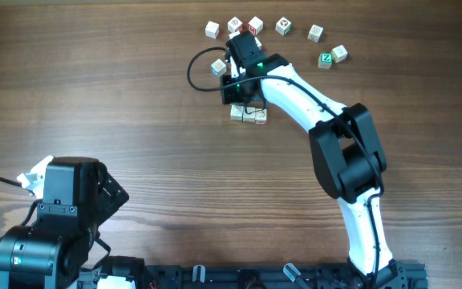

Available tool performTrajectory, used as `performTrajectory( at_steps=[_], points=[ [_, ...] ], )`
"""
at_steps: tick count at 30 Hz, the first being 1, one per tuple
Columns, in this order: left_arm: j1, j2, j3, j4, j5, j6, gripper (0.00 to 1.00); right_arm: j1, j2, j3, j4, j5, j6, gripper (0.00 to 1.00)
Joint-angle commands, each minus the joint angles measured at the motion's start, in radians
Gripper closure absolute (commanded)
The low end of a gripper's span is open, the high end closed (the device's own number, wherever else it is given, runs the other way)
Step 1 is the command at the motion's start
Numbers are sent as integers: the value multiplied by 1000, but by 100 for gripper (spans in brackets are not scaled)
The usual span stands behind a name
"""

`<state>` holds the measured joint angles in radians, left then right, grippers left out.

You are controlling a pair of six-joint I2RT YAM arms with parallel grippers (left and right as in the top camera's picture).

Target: Form a horizontal line

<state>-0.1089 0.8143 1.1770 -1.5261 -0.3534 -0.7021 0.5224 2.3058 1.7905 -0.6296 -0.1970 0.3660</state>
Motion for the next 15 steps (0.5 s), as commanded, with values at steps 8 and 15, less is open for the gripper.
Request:
performTrajectory(
  at_steps=[8,15],
  points=[
    [6,-2,-1,-1,-5,-17,0,47,19,24,-83,7,-66,95],
    [6,-2,-2,-1,-5,-17,0,47,11,24,-120,70,-48,95]
  ],
)
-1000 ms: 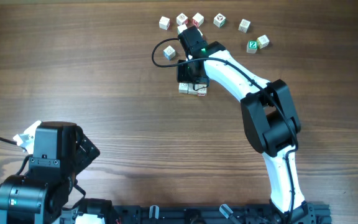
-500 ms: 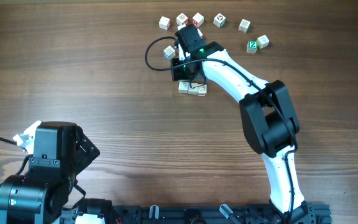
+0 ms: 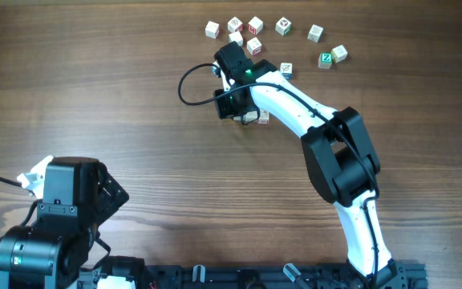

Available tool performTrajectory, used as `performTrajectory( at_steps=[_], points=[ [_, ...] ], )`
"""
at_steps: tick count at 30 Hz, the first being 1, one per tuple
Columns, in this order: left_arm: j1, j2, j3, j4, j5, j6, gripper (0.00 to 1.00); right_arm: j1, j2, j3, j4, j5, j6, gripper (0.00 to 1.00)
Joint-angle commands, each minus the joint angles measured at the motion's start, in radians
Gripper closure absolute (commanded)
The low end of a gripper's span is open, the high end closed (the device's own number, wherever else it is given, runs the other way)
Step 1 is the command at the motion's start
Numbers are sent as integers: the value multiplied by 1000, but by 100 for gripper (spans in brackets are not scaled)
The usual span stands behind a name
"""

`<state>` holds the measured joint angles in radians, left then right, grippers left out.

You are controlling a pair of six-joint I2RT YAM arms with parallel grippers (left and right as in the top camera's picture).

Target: Form a horizontal line

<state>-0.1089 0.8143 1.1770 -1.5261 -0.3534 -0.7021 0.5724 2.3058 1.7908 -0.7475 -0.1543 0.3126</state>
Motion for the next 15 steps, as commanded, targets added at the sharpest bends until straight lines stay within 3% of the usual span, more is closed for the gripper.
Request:
performTrajectory(
  at_steps=[1,11,13,15],
  points=[
    [6,-2,-1,-1,-5,-17,0,-3,8,23,0,27,5,95],
    [6,-2,-2,-1,-5,-17,0,38,-142,25,49,46,7,95],
    [6,-2,-2,-1,-5,-17,0,56,-202,25,2,153,57,95],
    [6,-2,-2,-1,-5,-17,0,84,-294,25,-126,328,198,95]
  ],
)
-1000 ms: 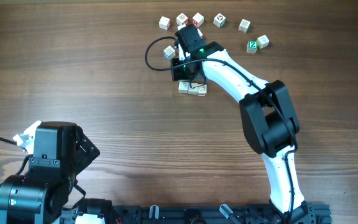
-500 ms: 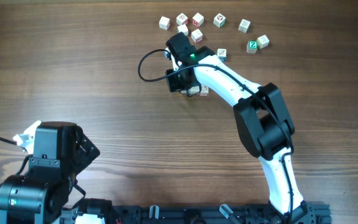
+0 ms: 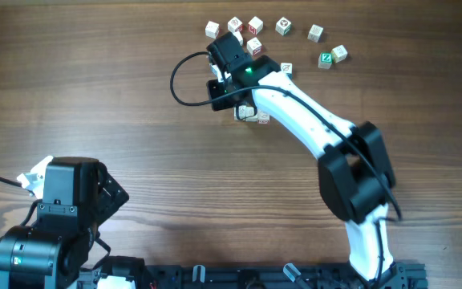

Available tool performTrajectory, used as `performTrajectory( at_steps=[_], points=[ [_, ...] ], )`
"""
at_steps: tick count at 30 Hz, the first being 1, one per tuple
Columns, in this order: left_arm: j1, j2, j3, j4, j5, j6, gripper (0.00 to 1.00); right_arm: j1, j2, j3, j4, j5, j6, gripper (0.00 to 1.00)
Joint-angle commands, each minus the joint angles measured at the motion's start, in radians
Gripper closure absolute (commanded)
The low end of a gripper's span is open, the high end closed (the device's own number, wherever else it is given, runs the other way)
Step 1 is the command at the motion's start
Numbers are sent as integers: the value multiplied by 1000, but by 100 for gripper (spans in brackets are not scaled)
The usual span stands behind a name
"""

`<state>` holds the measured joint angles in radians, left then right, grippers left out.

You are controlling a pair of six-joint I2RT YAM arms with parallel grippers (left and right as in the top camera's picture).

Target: Form a horizontal line

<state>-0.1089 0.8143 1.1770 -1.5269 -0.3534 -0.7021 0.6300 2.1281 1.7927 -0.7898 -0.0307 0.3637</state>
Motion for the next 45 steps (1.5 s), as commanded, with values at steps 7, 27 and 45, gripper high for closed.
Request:
performTrajectory(
  at_steps=[7,27,45],
  points=[
    [6,-2,-2,0,-5,-17,0,61,-167,-296,-41,293,375,95],
    [6,-2,-1,0,-5,-17,0,20,-153,-539,293,277,343,95],
    [6,-2,-1,0,-5,-17,0,20,-112,-539,350,251,300,95]
  ],
)
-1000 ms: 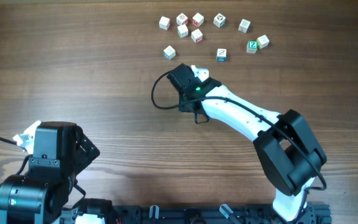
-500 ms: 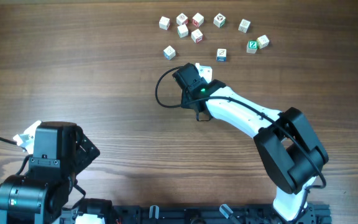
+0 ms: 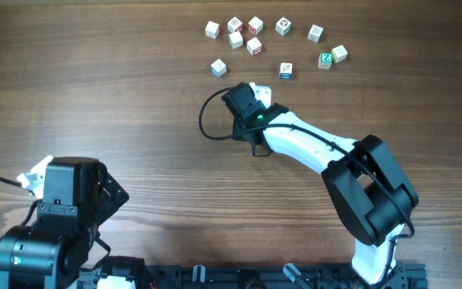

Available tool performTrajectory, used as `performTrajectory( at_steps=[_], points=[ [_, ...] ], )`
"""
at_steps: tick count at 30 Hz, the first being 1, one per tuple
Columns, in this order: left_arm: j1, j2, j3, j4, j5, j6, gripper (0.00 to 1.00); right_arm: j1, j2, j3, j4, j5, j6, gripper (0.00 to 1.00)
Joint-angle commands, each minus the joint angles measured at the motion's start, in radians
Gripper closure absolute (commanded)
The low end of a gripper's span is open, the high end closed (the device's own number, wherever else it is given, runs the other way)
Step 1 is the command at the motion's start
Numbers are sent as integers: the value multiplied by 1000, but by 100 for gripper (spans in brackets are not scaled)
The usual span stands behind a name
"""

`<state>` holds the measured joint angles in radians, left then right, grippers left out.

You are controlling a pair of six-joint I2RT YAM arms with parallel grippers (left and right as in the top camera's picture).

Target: Form a horizontal line

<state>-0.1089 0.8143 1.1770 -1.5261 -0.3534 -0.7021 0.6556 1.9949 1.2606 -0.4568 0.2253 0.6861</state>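
Several small lettered cubes lie scattered at the far side of the table: a white cube (image 3: 219,67), a blue-edged cube (image 3: 285,71), a green Z cube (image 3: 326,59) and a loose cluster around a red-marked cube (image 3: 253,46). My right gripper (image 3: 247,92) hangs below them near the table's middle. Its black wrist covers the fingers, so whatever lies beneath is hidden. A small white piece (image 3: 253,87) shows at its tip. My left gripper (image 3: 35,173) stays folded at the near left corner.
The right arm's white links (image 3: 311,144) run diagonally from the near right base (image 3: 371,257) to the middle. A black cable (image 3: 207,124) loops out to the left of the wrist. The left arm's black housing (image 3: 62,209) fills the near left corner.
The right gripper has moved from the left of the two-cube row, near the white cube, to a spot lower and to the right. It now covers the two cubes that showed under its wrist.
First the right gripper stood over a short row of two cubes in the middle. Then it was a little to the left of them, then further up-left beside the lone white cube. Now it is back over the row's place, hiding it. The left arm never moved.
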Motion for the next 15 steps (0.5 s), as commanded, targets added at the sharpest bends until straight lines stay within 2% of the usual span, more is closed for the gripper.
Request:
performTrajectory(
  at_steps=[1,15],
  points=[
    [6,-2,-1,-1,-5,-17,0,-6,21,-6,26,-5,-32,95],
    [6,-2,-2,-1,-5,-17,0,-8,21,-6,42,11,-33,95]
  ],
)
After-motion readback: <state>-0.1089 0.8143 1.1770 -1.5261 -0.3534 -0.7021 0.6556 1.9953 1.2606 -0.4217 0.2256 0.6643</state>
